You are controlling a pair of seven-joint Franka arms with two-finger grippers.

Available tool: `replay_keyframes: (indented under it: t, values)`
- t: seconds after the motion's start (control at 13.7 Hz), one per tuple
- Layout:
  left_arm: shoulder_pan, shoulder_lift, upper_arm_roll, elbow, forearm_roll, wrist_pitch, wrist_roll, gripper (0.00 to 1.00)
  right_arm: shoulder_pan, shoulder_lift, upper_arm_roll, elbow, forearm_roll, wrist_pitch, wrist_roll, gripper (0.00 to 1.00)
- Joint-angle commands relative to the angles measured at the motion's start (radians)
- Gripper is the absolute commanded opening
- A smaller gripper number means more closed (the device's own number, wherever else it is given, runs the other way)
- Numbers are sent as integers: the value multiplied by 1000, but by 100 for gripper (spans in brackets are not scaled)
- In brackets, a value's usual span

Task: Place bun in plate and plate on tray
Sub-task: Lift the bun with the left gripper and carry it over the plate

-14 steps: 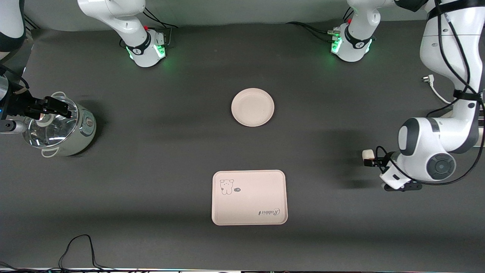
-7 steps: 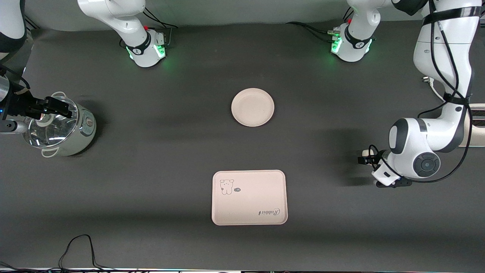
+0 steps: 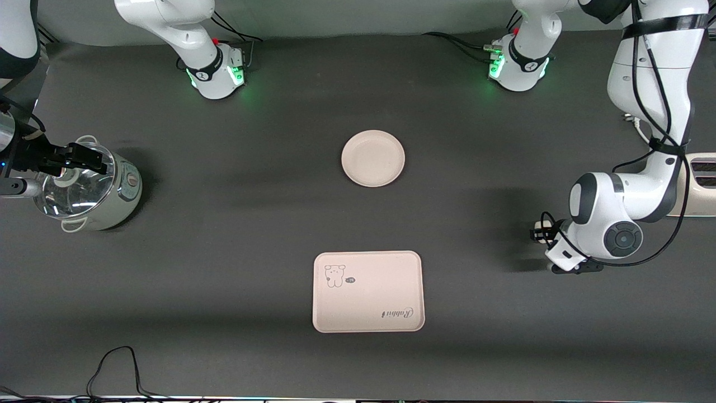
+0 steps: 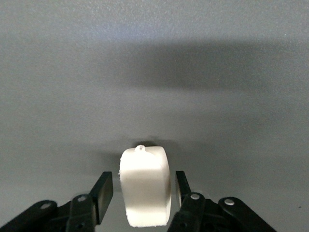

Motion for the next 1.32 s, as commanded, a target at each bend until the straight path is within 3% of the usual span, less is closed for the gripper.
replay_keyframes:
  t: [0.0,0.51,1.24]
  values:
    - [-10,-24,4,-24,3,5,-22,45,1,-20,-4,-15,10,3,-21,100]
    - [-7,-58,5,51,11,-45,-10,44,1,-20,-4,-15,10,3,-21,100]
    - [-26,-245,-13,438,0,-724,4,44,1,-17,-4,-15,10,3,-21,100]
